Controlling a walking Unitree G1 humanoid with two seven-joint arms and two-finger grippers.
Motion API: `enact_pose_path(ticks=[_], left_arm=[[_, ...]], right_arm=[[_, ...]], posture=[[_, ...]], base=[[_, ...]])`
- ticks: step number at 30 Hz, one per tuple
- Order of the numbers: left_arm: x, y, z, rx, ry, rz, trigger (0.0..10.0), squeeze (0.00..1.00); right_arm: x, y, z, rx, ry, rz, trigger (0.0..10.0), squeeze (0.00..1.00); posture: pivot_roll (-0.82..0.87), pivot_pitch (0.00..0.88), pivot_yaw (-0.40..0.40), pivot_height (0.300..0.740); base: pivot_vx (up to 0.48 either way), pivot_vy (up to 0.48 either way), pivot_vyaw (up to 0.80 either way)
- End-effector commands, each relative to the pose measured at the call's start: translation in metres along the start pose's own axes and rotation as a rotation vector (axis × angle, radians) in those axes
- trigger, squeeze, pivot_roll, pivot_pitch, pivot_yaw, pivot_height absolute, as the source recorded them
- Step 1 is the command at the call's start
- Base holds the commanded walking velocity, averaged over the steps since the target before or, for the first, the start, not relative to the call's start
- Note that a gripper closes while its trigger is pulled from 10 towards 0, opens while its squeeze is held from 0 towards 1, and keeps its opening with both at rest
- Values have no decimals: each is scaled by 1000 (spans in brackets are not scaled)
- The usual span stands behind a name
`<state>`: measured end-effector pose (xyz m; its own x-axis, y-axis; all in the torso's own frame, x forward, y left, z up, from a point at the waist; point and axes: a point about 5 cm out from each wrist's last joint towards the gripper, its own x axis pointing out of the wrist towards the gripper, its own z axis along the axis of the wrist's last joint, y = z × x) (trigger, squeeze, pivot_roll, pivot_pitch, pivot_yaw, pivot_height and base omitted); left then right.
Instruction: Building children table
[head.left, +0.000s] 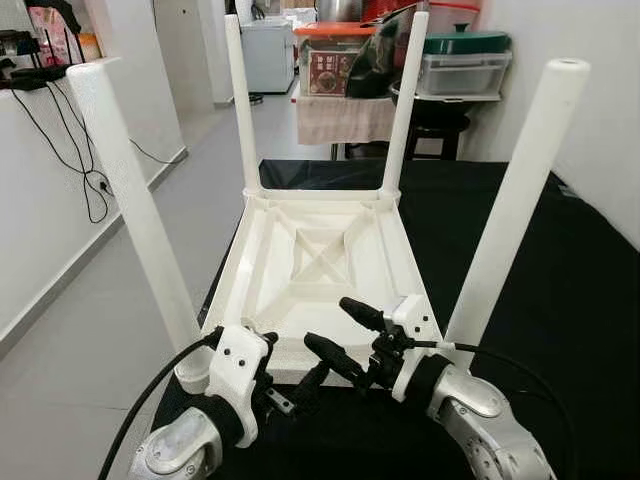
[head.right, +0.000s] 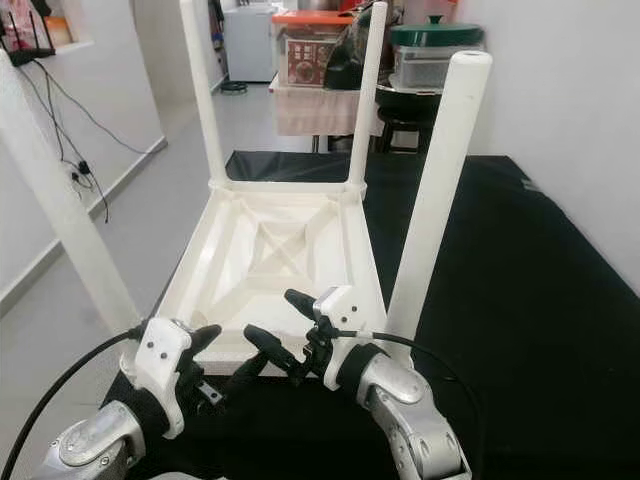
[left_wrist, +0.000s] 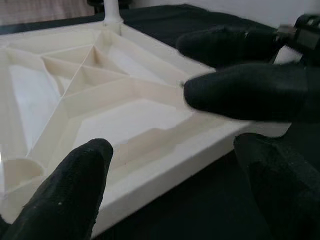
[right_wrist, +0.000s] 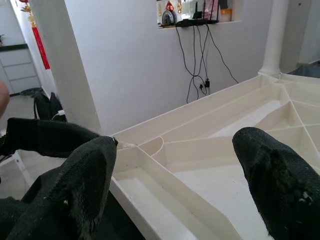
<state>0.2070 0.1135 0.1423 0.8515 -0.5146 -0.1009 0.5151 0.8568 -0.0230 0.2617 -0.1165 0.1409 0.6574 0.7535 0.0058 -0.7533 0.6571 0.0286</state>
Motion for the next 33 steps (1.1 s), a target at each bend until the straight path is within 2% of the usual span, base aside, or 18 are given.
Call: enact_pose_path(ticks=[1, 4, 5, 6, 7, 8, 10, 11, 12, 16, 17, 20, 22, 24, 25, 28, 32, 33], left_arm=[[-6, 6, -2, 7, 27, 52, 10000, 0], [-14, 10, -5, -21, 43, 111, 10000, 0], [-25, 16, -8, -82, 49, 195, 10000, 0], [-25, 16, -8, -82, 49, 195, 10000, 0], [-38, 22, -13, -124, 69, 262, 10000, 0], [-38, 22, -13, -124, 69, 262, 10000, 0], [-59, 29, -24, -143, 130, 339, 10000, 0], [-59, 29, -24, -143, 130, 339, 10000, 0], [-68, 30, -28, -137, 153, 359, 10000, 0], [-73, 30, -31, -133, 165, 370, 10000, 0], [-78, 30, -34, -140, 174, 397, 10000, 0], [-82, 31, -36, -143, 174, 425, 10000, 0], [-79, 43, -36, -139, 141, 482, 10000, 0], [-77, 48, -34, -127, 131, 494, 10000, 0], [-71, 63, -29, -94, 101, 530, 10000, 0], [-68, 71, -25, -75, 79, 545, 10000, 0], [-65, 75, -23, -59, 70, 549, 10000, 0], [-62, 81, -21, -41, 59, 557, 10000, 0]], right_arm=[[0, 1, 1, 10, -6, 8, 10000, 0], [0, 1, 0, 14, -6, 10, 10000, 0], [0, 1, 0, 19, -4, 13, 10000, 0], [0, 1, 0, 19, -4, 13, 10000, 0], [0, 1, -1, 24, -3, 18, 10000, 0], [0, 1, -1, 24, -3, 18, 10000, 0], [0, 2, -2, 30, 0, 25, 10000, 0], [0, 2, -2, 30, 0, 25, 10000, 0], [0, 1, -2, 34, 0, 29, 10000, 0], [0, 1, -2, 36, 0, 31, 10000, 0], [0, 1, -2, 42, -1, 35, 10000, 0], [0, 1, -2, 46, -2, 39, 10000, 0], [1, 1, -1, 50, -3, 43, 10000, 0], [1, 1, -1, 51, -4, 44, 10000, 0], [1, 0, -1, 50, -5, 43, 10000, 0], [1, 0, 0, 45, -4, 41, 10000, 0], [1, 0, 0, 44, -6, 39, 10000, 0], [1, 0, 0, 42, -7, 36, 10000, 0]], posture=[[-58, 0, 4, 740], [-58, 0, 4, 740], [-46, 0, 6, 740], [-46, 0, 6, 740], [-37, 0, 8, 740], [-37, 0, 8, 740], [-28, 0, 10, 740], [-28, 0, 10, 740], [-17, 0, 8, 740], [-17, 0, 8, 740], [-12, 0, 4, 740], [-10, 0, -6, 740], [-13, 0, -7, 740], [-13, 0, -9, 740], [-18, 0, -8, 740], [-25, 0, -2, 740], [-29, 0, -4, 740], [-32, 0, -6, 740]], base=[[0, 0, 0], [0, 0, 0], [0, 0, 0], [0, 0, 0], [0, 0, 0], [0, 0, 0], [0, 0, 0], [0, 0, 0], [0, 0, 0], [0, 0, 0], [0, 0, 0], [0, 0, 0], [0, 0, 0], [0, 0, 0], [0, 0, 0], [0, 0, 0], [0, 0, 0], [0, 0, 0]])
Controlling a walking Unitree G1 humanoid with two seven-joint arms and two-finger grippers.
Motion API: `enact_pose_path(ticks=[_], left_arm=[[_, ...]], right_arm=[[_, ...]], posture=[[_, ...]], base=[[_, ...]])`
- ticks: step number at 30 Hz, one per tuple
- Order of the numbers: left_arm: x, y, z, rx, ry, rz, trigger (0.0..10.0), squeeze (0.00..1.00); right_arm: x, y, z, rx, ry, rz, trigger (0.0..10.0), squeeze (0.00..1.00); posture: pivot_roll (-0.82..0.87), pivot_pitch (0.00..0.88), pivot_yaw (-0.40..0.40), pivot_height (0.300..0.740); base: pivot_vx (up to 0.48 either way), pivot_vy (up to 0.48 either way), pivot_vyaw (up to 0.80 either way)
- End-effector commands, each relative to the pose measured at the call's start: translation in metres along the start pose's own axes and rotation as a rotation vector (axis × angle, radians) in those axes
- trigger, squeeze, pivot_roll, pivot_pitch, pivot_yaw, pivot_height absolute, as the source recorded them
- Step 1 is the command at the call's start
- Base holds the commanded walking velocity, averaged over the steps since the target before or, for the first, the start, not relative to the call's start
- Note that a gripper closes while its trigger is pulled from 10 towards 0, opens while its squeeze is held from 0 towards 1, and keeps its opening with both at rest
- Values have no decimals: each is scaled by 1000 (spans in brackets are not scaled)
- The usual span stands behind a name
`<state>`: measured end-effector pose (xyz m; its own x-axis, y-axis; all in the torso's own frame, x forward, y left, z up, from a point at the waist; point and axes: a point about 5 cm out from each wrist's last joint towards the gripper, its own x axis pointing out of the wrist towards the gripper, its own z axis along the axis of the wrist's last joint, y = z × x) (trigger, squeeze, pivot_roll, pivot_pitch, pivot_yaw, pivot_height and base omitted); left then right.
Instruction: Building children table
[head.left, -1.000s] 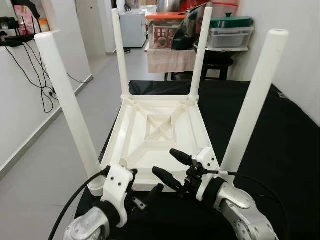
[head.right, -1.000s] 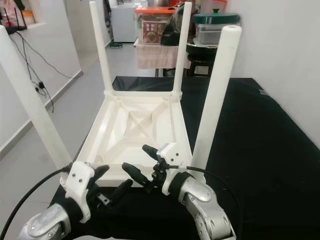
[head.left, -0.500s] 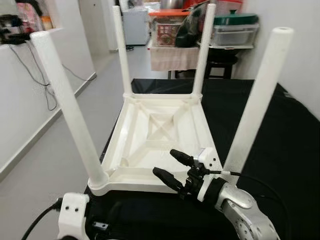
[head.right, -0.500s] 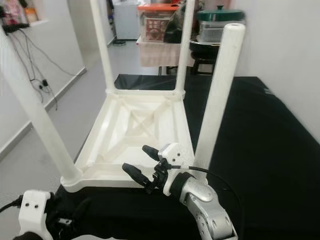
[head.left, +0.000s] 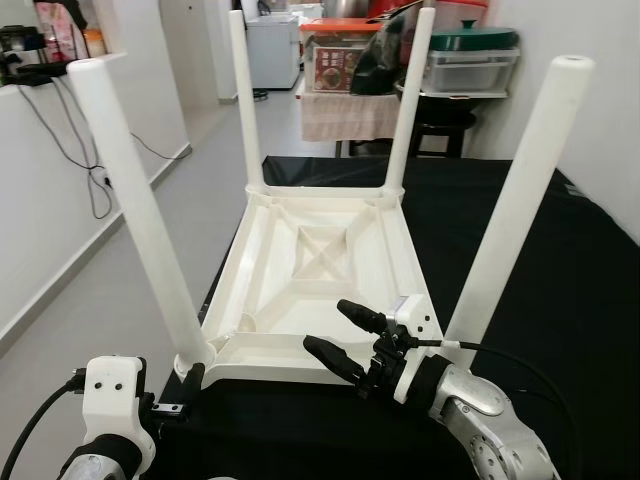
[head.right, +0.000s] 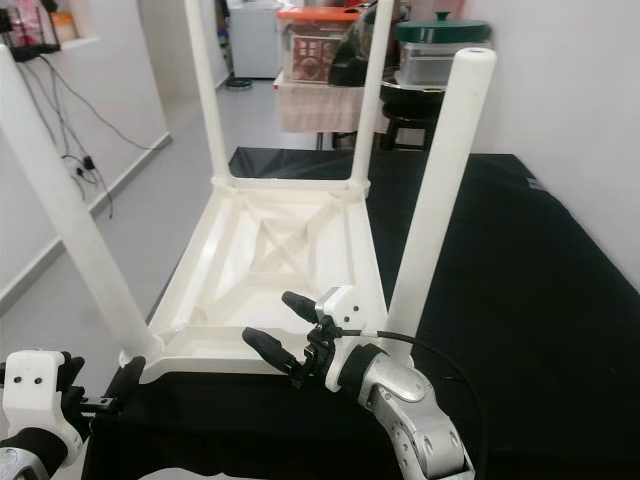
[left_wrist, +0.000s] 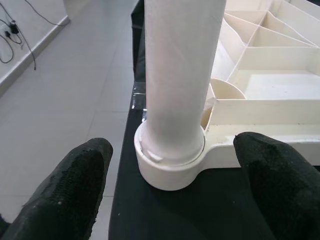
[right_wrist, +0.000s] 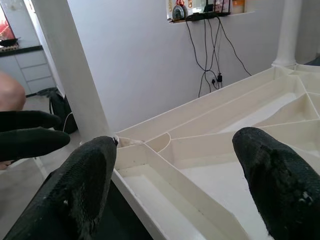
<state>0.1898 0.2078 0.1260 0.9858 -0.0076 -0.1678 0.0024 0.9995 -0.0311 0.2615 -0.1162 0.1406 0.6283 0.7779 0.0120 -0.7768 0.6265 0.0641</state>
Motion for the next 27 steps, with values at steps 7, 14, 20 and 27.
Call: enact_pose_path(ticks=[7, 14, 20, 27], left_arm=[[30, 9, 9, 66, -62, 27, 10000, 0], [43, 6, 5, 67, -67, -13, 10000, 0], [57, -3, 6, 60, -78, -77, 10000, 0], [70, -8, 0, 55, -79, -113, 10000, 0]], right_arm=[[1, -1, 1, -4, 2, -2, 10000, 0], [1, -1, 1, -12, 6, -4, 10000, 0], [1, -1, 2, -20, 9, -6, 10000, 0], [0, 0, 4, -46, 7, -20, 10000, 0]], posture=[[-50, 0, -13, 740], [-60, 0, -13, 740], [-74, 0, -11, 740], [-90, 0, -8, 740]], base=[[0, 0, 0], [0, 0, 0], [0, 0, 0], [0, 0, 0]])
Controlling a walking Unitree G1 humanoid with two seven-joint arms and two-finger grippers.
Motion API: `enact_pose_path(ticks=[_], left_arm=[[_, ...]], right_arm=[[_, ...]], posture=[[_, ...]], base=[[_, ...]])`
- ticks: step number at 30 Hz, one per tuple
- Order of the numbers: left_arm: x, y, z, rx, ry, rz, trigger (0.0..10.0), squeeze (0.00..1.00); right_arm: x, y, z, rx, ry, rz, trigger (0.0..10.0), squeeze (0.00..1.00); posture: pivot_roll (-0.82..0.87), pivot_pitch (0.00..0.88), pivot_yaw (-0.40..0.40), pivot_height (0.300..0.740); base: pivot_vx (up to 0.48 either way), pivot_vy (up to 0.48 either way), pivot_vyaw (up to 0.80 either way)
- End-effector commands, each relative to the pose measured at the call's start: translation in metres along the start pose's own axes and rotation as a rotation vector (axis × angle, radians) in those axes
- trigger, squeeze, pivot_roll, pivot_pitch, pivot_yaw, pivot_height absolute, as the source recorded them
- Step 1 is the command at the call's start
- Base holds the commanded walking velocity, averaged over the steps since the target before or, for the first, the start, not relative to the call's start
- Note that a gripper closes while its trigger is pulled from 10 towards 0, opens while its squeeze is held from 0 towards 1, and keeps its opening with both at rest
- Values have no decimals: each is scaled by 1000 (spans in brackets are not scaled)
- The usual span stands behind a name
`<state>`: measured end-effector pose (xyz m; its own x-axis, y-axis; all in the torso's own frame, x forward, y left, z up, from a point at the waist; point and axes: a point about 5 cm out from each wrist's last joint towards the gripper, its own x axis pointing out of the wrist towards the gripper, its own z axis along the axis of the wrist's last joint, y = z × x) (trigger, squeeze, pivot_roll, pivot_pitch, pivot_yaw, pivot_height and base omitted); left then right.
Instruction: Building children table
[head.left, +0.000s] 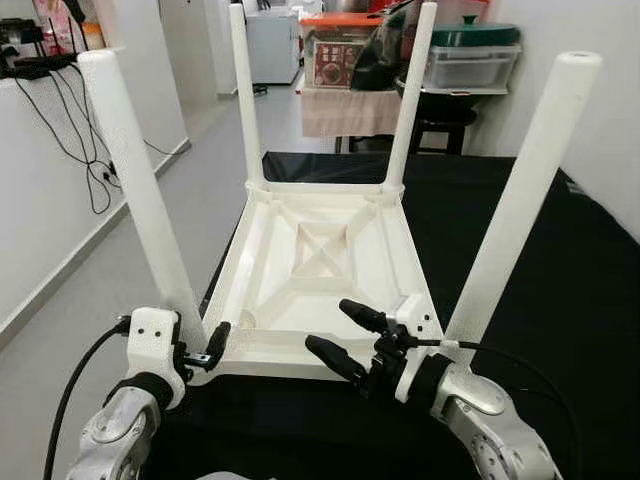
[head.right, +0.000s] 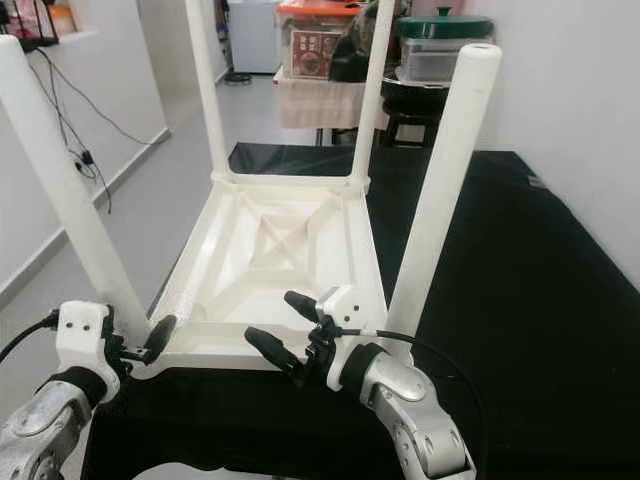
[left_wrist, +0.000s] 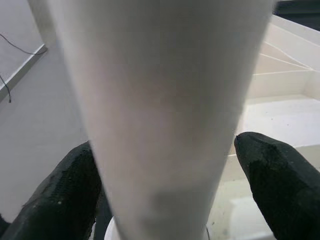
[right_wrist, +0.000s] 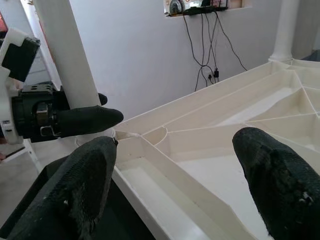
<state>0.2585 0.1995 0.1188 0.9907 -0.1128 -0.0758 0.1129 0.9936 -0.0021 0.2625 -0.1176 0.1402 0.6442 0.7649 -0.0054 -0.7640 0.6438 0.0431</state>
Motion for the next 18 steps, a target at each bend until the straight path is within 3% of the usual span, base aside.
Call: enact_pose_path(ticks=[1, 7, 8, 11, 12, 17, 18], left_arm=[[1, 1, -6, 9, 13, -5, 10000, 0], [10, 3, -11, 7, 8, -15, 10000, 0], [12, 3, -10, 9, 5, -21, 8627, 0], [13, 3, -10, 10, 3, -24, 8627, 0], [15, 4, -10, 9, -2, -27, 0, 0], [18, 4, -10, 7, -12, -33, 0, 0], [19, 4, -10, 6, -16, -39, 0, 0]], right_arm=[[0, 1, 5, -27, -13, 0, 10000, 0], [-9, 6, 10, -43, -10, 46, 10000, 0], [-12, 7, 11, -42, -10, 53, 10000, 0], [-14, 7, 12, -42, -11, 57, 10000, 0], [-19, 7, 15, -37, -14, 66, 10000, 0], [-39, 5, 22, -46, 4, 92, 10000, 0], [-57, 5, 26, -61, 39, 120, 10000, 0]], posture=[[-91, 0, -9, 740], [-106, 0, -11, 740], [-106, 0, -11, 740], [-106, 0, -11, 740], [-116, 0, -9, 740], [-132, 0, -5, 740], [-141, 0, -3, 740]], base=[[0, 0, 0], [0, 0, 0], [0, 0, 0], [0, 0, 0], [0, 0, 0], [0, 0, 0], [0, 0, 0]])
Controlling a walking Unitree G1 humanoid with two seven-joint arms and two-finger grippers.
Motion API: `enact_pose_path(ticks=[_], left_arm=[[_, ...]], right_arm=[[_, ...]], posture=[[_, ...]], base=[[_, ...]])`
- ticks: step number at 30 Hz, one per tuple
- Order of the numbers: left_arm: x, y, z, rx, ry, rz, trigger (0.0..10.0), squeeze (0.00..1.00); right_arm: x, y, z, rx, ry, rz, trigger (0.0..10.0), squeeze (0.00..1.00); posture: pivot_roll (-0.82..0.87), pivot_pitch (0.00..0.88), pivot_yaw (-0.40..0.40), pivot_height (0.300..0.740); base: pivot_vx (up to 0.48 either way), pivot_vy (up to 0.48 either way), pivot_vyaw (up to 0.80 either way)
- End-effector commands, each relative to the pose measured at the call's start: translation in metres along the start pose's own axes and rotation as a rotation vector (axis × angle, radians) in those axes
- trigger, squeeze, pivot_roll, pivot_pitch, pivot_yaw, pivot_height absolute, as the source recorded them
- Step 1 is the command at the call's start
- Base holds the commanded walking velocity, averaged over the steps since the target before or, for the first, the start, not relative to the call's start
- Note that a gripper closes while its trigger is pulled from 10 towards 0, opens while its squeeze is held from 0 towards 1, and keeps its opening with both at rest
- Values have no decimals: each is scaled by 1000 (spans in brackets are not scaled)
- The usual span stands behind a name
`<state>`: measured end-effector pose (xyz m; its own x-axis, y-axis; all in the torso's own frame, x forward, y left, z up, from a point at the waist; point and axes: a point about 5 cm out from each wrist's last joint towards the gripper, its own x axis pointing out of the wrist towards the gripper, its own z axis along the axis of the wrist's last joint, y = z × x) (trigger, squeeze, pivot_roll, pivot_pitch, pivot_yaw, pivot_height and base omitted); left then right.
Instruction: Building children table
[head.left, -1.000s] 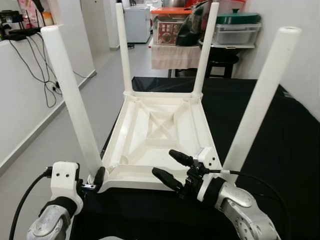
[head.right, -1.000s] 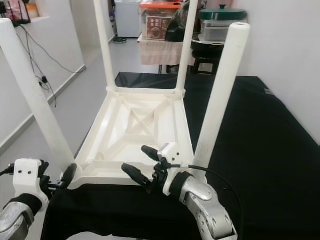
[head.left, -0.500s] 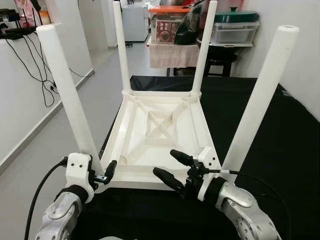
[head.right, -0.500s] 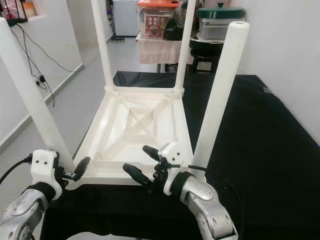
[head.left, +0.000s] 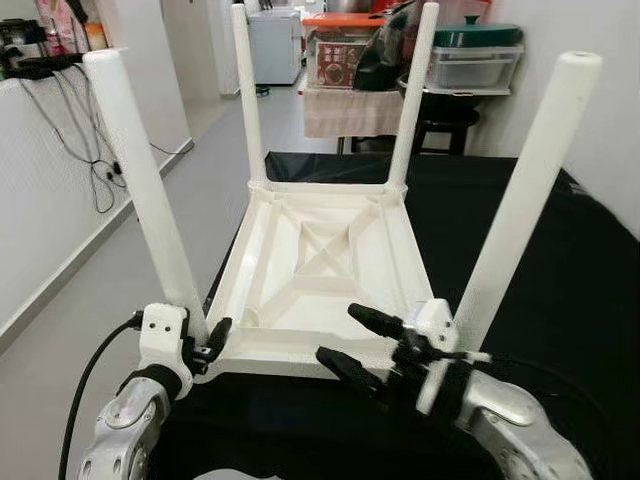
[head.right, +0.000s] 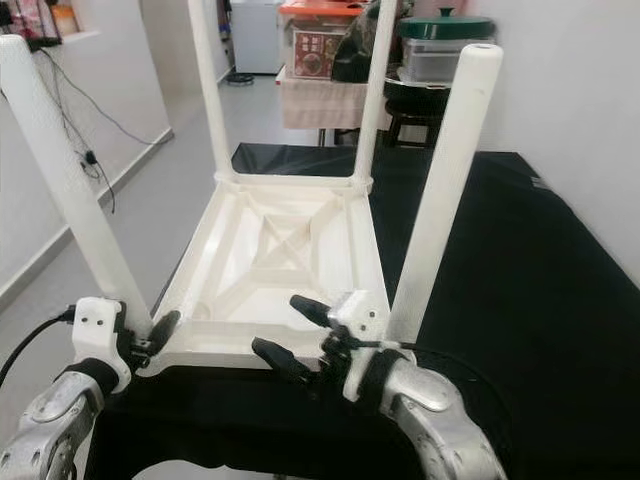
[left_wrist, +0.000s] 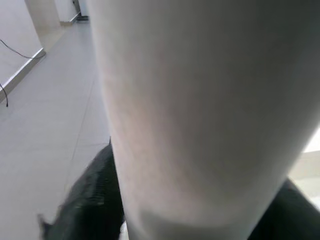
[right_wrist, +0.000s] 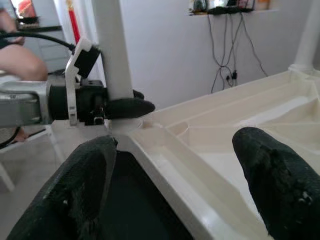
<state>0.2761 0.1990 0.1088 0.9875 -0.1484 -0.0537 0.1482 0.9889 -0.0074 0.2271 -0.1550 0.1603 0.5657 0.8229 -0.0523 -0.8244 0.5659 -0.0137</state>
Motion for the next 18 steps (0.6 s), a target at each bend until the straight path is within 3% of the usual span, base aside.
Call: enact_pose_path(ticks=[1, 6, 11, 13, 18], left_arm=[[1, 2, -2, 8, 4, -6, 0, 0], [2, 2, -5, 7, -2, -18, 0, 0], [2, 2, -6, 7, -2, -21, 0, 0], [2, 2, -7, 7, -4, -25, 0, 0], [3, 2, -8, 8, -8, -27, 0, 0]], right_arm=[[-17, 3, 9, -14, 17, 44, 10000, 0], [-63, 7, 20, -33, 141, 74, 10000, 0], [-83, -3, 27, -36, 165, 14, 10000, 0], [-114, -21, 55, -76, 95, -95, 10000, 0], [-128, -32, 74, -96, 13, -169, 10000, 0]], posture=[[-141, 0, -3, 740], [-153, 0, 1, 740], [-159, 0, 5, 740], [-165, 0, 9, 740], [-166, 0, 10, 740]], base=[[0, 0, 0], [0, 0, 0], [0, 0, 0], [0, 0, 0], [0, 0, 0]])
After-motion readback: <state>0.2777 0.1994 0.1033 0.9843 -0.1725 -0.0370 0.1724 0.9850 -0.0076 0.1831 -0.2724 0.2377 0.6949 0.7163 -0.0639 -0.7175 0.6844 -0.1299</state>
